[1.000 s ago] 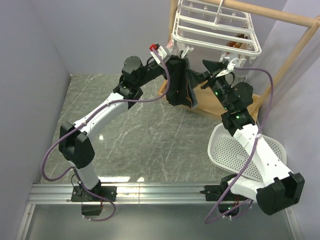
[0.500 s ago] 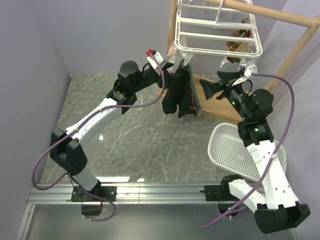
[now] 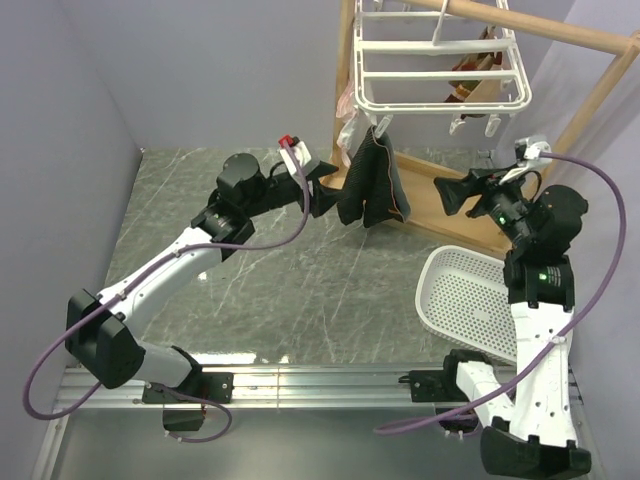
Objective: Clip the underwear to the hanger
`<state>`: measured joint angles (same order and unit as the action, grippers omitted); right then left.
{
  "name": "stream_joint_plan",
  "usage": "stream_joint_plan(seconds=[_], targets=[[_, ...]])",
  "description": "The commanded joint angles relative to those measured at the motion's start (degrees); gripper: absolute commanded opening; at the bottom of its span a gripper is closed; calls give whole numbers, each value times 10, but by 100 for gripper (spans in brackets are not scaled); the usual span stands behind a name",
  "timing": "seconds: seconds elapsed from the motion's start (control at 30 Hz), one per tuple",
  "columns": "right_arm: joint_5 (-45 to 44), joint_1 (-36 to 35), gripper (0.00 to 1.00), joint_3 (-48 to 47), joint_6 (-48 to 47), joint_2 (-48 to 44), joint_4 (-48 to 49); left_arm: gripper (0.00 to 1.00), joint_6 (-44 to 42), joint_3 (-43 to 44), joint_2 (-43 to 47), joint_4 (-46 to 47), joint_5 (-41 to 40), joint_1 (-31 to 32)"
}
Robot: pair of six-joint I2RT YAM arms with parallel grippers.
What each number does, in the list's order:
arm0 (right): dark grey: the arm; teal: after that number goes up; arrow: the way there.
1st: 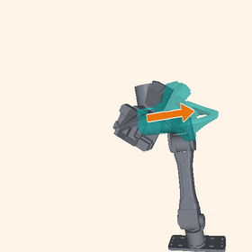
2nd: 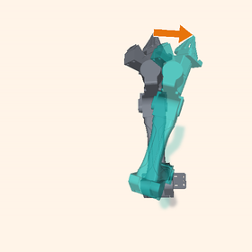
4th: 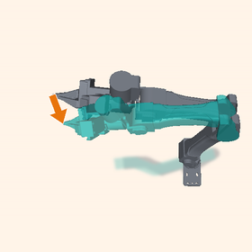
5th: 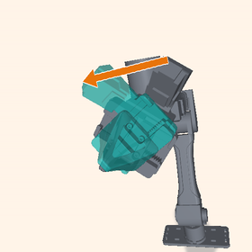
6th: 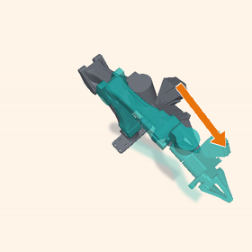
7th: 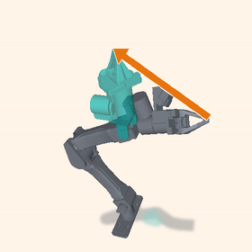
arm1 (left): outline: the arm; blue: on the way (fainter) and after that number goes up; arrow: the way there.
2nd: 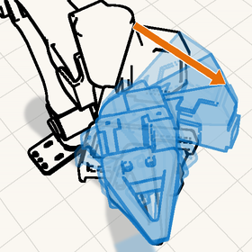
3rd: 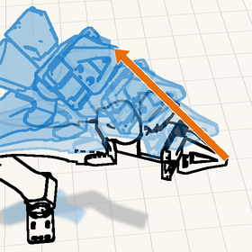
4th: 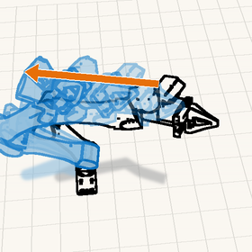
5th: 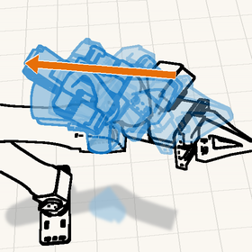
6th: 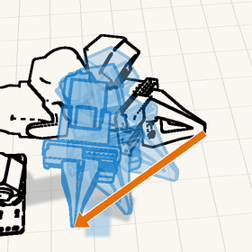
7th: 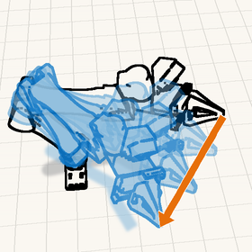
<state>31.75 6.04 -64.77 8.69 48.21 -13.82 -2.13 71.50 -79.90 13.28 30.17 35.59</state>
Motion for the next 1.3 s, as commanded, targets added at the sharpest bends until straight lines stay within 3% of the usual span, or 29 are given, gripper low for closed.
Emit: stream_joint_plan(seconds=[0.0, 0.23, 0.43, 0.67, 0.93, 1.1, 1.27], targets=[[66, 56, 89, -56, 1, -4, -65, 63, -9, -18, 26, 38, 29, 30], [159, 181, 92, -100, 23, 36, -82, 64, -24, -8, -23, 142, -41, 118], [181, 233, 88, -141, 56, 80, -49, 67, -4, 100, -144, 242, -120, 170], [159, 233, 86, -139, 84, 85, 7, 72, 12, 226, -259, 292, -235, 200], [128, 230, 84, -131, 65, 87, -4, 72, -3, 331, -365, 313, -369, 211], [117, 225, 84, -146, 59, 97, -15, 72, -25, 350, -404, 365, -387, 215], [110, 224, 84, -149, 57, 102, -12, 72, -48, 427, -467, 372, -403, 216]])
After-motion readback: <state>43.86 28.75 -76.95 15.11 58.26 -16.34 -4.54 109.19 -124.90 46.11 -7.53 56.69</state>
